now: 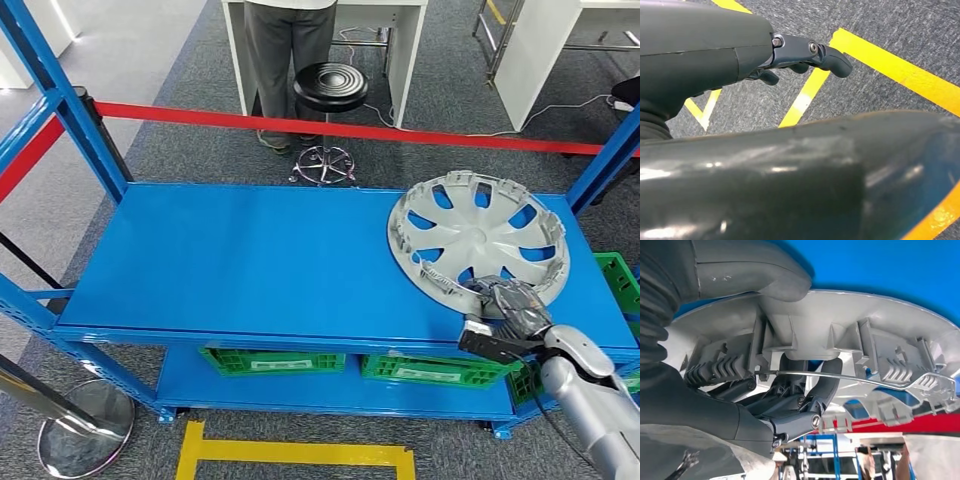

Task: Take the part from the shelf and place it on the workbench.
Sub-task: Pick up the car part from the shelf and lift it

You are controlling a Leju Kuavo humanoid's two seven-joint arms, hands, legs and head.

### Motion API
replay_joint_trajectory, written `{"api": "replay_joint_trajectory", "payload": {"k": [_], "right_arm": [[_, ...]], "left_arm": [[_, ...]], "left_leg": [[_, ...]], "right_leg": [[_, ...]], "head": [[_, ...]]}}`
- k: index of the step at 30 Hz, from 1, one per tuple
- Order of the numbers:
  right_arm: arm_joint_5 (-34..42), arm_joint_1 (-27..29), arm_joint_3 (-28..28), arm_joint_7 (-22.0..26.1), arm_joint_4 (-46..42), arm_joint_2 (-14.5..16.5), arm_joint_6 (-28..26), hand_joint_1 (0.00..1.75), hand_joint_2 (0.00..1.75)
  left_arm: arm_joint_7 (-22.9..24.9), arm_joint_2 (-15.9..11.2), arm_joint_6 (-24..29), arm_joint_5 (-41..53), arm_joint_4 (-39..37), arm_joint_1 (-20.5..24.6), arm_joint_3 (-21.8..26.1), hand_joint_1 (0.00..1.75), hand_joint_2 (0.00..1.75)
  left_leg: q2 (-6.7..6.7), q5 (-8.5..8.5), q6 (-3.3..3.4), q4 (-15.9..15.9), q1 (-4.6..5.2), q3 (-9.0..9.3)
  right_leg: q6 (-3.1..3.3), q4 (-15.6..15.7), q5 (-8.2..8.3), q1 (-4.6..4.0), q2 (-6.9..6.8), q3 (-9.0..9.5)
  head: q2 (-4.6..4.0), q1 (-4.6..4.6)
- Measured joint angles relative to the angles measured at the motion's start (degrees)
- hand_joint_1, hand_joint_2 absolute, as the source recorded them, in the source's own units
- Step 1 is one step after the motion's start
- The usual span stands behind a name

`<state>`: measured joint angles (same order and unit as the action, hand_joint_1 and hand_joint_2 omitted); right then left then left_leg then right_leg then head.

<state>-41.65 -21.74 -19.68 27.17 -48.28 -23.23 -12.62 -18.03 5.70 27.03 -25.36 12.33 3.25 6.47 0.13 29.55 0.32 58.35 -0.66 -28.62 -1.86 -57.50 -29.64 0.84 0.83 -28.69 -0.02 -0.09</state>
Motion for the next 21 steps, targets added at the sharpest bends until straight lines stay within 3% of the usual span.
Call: {"api": "replay_joint_trajectory", "payload": {"k": [21], "right_arm": [[-10.3, 12.7, -0.2, -4.1, -26.3, -4.7, -5.0, 1.75, 1.75]], "left_arm": [[0.0, 0.0, 0.1, 0.5, -0.2, -0.3, 0.9, 0.00, 0.00]], "left_leg": [[-0.24, -0.12, 0.01, 0.0, 0.00, -1.11]], "right_leg": [[-0.01, -0.1, 0.03, 0.02, -0.21, -0.99]], "head": [[0.00, 0.00]]}}
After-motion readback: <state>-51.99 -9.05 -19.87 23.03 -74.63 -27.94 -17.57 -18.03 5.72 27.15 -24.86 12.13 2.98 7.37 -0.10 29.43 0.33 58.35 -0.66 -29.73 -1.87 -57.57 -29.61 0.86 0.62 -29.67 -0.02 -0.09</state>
